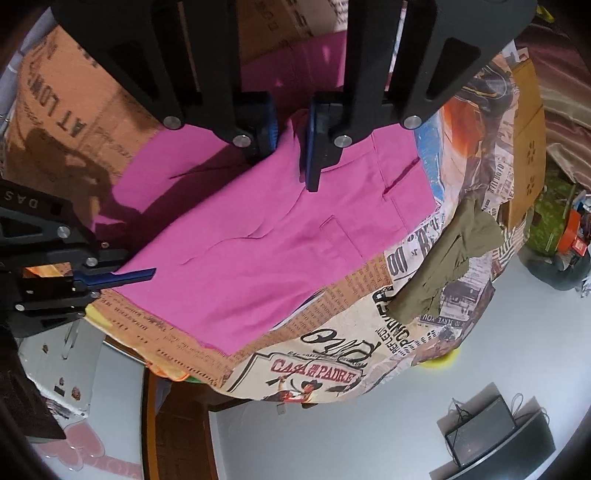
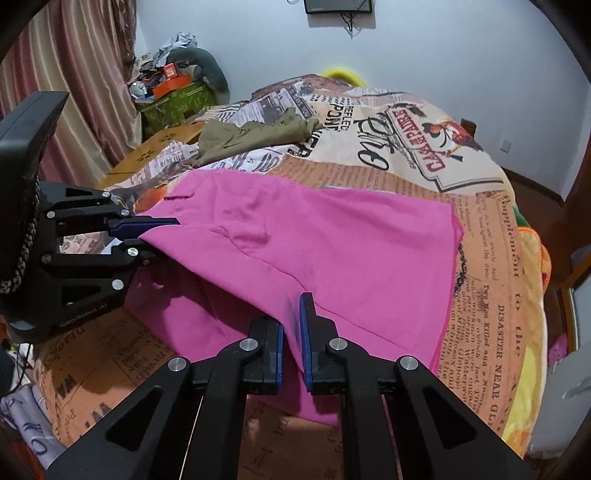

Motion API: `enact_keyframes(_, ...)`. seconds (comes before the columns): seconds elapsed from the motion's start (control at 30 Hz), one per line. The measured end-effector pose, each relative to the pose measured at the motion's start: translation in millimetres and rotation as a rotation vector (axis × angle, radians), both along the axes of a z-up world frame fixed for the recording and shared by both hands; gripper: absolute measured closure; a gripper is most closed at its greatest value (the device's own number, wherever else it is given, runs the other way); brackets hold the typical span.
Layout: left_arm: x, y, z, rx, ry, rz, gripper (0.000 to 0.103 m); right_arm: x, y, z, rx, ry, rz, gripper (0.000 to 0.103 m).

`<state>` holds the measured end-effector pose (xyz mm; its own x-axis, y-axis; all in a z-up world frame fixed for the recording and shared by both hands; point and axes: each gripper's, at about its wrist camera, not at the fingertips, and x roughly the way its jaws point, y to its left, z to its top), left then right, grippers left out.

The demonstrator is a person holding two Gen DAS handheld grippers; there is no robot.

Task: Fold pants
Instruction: 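Smooth the folded trousers flat with both grippers pressing the fold edge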

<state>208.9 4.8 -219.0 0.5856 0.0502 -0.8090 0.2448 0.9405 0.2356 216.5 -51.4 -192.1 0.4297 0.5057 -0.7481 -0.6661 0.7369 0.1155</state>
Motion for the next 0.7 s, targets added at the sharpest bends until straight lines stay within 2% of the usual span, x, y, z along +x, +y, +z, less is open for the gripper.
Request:
enact_keyframes(0.17,-10.4,-8.2,-1.8,-0.013,0.019,-0.021,0.089,-5.4,-5.4,2.6,-0.012,-0.005,0.002,0.096)
enact_keyframes(0.43,-22.2,-16.9,-16.2,-0.023,0.066,-0.027,0.089,-17.0,-13.0,-15.8,-0.053,0.025,-0.006,0.096)
enact_keyframes(0.7,-24.6,-18.1,-25.5,-0.013,0.078,-0.028,0.089,-19.9,-27.1,-23.7,-0.093,0.024,-0.036,0.096)
